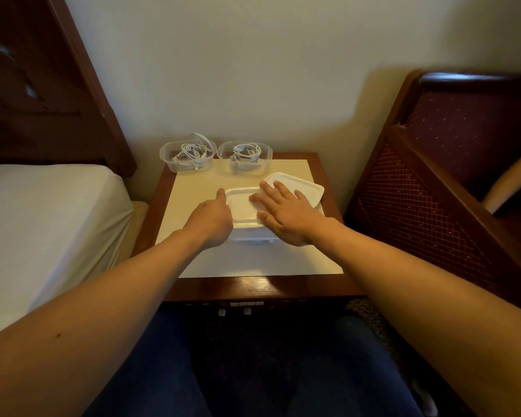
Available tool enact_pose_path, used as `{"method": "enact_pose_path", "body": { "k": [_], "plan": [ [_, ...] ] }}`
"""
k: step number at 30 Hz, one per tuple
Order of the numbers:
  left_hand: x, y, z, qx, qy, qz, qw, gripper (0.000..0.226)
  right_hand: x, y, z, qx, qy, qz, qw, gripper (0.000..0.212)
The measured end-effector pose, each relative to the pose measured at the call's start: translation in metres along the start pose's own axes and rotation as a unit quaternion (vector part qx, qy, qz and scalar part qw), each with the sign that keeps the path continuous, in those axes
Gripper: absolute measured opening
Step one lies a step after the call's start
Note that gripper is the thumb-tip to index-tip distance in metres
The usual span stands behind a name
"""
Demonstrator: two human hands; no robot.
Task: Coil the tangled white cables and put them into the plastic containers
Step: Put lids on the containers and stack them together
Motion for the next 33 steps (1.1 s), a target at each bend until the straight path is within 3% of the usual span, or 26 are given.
{"method": "enact_pose_path", "body": {
  "k": [8,11,14,18,27,31,33],
  "plan": [
    [-0.01,-0.004,-0.008,0.033,-0.023,0.019,0.999,0.055,-0.006,0.0,-0.008,0.026,-0.042,0.011,0.999,0.066],
    [-0.015,-0.012,-0.014,-0.13,-0.021,0.0,0.991,0.053,-0.011,-0.003,-0.011,0.046,-0.046,0.026,0.998,0.066],
    [-0.017,-0.019,-0.021,-0.312,0.002,-0.004,0.95,0.051,-0.014,-0.003,-0.012,0.069,-0.044,0.037,0.996,0.066],
    [-0.017,-0.018,-0.027,-0.409,0.045,0.007,0.912,0.046,-0.015,-0.002,-0.013,0.12,-0.047,0.043,0.991,0.066],
    [-0.02,-0.017,-0.032,-0.338,-0.03,0.044,0.94,0.047,-0.015,-0.001,-0.013,0.153,-0.052,0.044,0.986,0.068],
    [-0.007,-0.004,-0.034,-0.407,0.056,0.013,0.911,0.041,-0.011,0.014,-0.009,0.243,-0.071,0.022,0.967,0.074],
    [0.007,0.008,-0.034,-0.416,0.091,0.023,0.904,0.032,-0.009,0.02,-0.003,0.321,-0.067,0.058,0.943,0.072]
  ]
}}
Point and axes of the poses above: each hand's wrist, its own x-axis towards the middle knuckle, its own y-axis out of the back of the hand, z = x × y, the point moved 3 cm from there along x, towards the middle knuckle, and after that the axes turned 2 degrees about -x, right-handed, at the moved point
